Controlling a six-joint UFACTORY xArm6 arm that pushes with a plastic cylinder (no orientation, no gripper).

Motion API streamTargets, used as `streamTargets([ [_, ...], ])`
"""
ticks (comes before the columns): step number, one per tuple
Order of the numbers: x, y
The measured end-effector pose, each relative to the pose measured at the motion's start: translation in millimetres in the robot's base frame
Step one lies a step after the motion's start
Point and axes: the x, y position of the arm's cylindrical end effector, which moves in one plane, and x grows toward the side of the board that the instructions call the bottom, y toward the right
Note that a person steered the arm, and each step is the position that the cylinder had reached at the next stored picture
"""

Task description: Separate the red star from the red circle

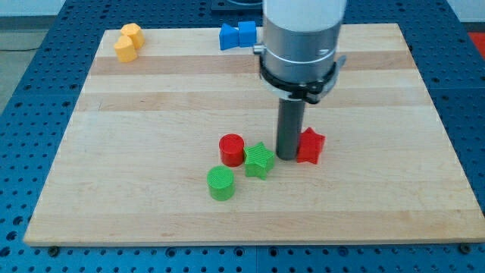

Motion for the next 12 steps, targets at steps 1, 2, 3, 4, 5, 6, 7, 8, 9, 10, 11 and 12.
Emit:
streamTargets([
  [1, 5.7, 34.5],
  [2, 12.2, 69.3],
  [3, 9.4, 98.5],
  [4, 6.4, 114.0],
  [5, -10.3, 114.9],
  [6, -32.0, 119.8],
  [7, -51.5, 130.0],
  [8, -54.6, 149.4],
  [9, -62.5, 154.2],
  [10, -77.8, 147.3],
  [11, -93.4, 137.5],
  [12, -94.8, 135.0],
])
